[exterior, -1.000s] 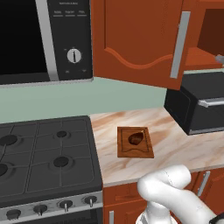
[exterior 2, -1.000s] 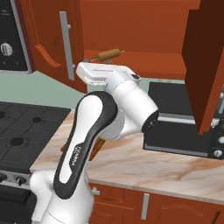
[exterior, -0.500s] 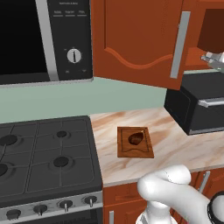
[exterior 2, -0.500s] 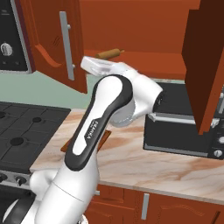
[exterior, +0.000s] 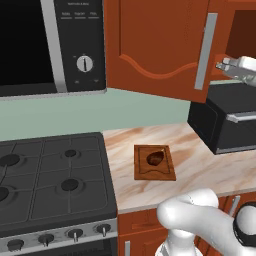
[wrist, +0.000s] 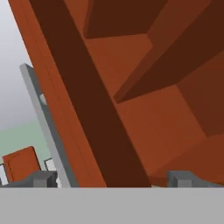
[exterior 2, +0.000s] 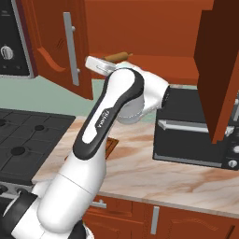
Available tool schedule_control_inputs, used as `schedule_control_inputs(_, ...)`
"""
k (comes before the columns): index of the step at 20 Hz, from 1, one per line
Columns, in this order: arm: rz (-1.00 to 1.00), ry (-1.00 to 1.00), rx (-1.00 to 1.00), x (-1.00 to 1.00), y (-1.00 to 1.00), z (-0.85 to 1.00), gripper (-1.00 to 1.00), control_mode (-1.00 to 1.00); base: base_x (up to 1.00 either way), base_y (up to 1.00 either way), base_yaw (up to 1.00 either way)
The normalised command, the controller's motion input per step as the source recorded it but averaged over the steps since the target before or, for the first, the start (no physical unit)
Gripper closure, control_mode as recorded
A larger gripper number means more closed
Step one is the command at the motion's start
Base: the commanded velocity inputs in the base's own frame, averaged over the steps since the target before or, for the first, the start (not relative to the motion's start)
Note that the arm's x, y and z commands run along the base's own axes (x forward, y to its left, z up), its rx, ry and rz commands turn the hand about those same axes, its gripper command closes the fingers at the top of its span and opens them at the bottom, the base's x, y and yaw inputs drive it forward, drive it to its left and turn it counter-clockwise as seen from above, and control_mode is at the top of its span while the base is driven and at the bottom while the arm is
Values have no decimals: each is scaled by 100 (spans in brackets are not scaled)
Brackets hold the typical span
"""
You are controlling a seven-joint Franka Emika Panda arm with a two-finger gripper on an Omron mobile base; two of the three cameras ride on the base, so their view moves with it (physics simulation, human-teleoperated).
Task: Open the cabinet, retrieve the rolling pin, and place it next to the meat on the cutting board to prepare for tenderizing.
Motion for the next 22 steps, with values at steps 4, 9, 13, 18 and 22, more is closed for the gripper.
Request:
schedule_control_inputs(4, 5, 7, 0, 29, 16, 0, -100, -100, 0, 0, 0)
schedule_control_inputs(9, 7, 7, 0, 30, 12, 0, -100, -100, 0, 0, 0)
schedule_control_inputs(13, 7, 4, 0, 8, 13, 0, -100, -100, 0, 0, 0)
schedule_control_inputs(18, 12, 0, 0, -9, 30, 0, -100, -100, 0, 0, 0)
schedule_control_inputs(22, 16, 0, 0, -43, 48, 0, -100, -100, 0, 0, 0)
